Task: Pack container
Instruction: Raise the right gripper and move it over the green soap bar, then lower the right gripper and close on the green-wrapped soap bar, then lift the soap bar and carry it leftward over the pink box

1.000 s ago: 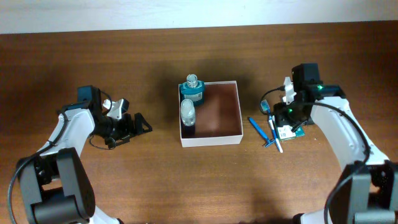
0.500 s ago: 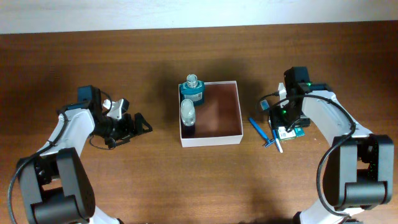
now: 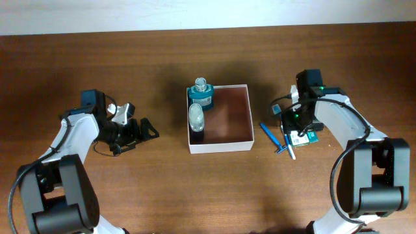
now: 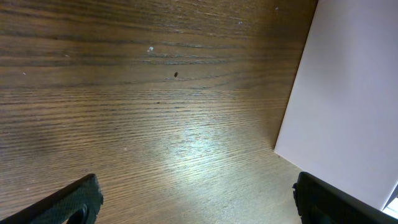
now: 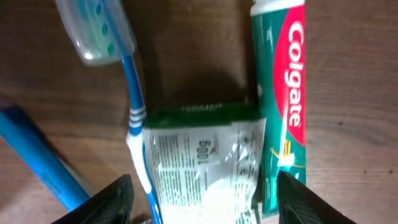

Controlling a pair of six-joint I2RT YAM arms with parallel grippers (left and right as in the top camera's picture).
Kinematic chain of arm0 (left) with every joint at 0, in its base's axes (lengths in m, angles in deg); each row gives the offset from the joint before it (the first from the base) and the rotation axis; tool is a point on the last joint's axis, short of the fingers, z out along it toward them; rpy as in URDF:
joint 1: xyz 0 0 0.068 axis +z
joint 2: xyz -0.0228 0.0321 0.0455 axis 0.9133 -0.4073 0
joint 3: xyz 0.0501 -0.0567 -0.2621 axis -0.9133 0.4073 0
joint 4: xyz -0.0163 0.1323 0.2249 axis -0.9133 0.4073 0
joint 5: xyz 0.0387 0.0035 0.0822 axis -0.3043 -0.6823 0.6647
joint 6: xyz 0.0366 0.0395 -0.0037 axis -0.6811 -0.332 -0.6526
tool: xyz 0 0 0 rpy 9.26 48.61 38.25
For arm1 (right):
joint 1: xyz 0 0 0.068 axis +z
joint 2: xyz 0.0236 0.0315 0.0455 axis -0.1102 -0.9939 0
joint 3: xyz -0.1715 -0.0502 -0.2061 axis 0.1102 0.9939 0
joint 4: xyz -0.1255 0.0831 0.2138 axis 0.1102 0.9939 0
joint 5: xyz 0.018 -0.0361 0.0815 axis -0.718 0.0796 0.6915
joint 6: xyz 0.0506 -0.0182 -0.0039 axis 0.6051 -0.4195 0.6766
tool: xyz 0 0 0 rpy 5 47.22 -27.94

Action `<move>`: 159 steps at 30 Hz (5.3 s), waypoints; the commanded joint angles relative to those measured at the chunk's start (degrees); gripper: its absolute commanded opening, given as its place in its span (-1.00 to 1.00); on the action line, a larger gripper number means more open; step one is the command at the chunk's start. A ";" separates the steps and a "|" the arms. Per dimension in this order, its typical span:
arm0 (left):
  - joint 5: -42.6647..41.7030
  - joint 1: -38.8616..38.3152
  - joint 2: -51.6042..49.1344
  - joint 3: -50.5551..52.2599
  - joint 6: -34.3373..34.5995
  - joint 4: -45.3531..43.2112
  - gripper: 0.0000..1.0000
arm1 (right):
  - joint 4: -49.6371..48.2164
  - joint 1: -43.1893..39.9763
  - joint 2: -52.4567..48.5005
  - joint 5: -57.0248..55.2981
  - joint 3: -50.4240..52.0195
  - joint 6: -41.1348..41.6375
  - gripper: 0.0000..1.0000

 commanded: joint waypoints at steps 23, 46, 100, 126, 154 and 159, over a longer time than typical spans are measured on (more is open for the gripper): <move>-0.20 0.20 1.51 0.35 -0.70 0.04 0.99 | -5.44 -0.20 -0.74 -0.92 6.16 0.02 -0.01; -0.20 0.17 1.51 0.35 -0.68 0.04 0.99 | 6.03 -0.13 -0.72 0.83 -4.48 0.68 -0.81; -0.20 0.20 1.51 0.35 -0.68 0.04 0.99 | 9.66 -0.13 -0.72 6.27 -8.70 4.11 -0.82; -0.20 0.20 1.51 0.35 -0.70 0.04 0.99 | 15.74 13.07 6.69 18.91 -19.43 8.24 -0.81; -0.20 0.17 1.51 0.35 -0.68 0.04 0.99 | 6.58 28.37 2.12 11.47 -18.51 16.02 -0.79; -0.20 0.17 1.51 0.35 -0.70 0.04 0.99 | 6.43 28.37 0.94 9.97 -18.32 17.25 -0.80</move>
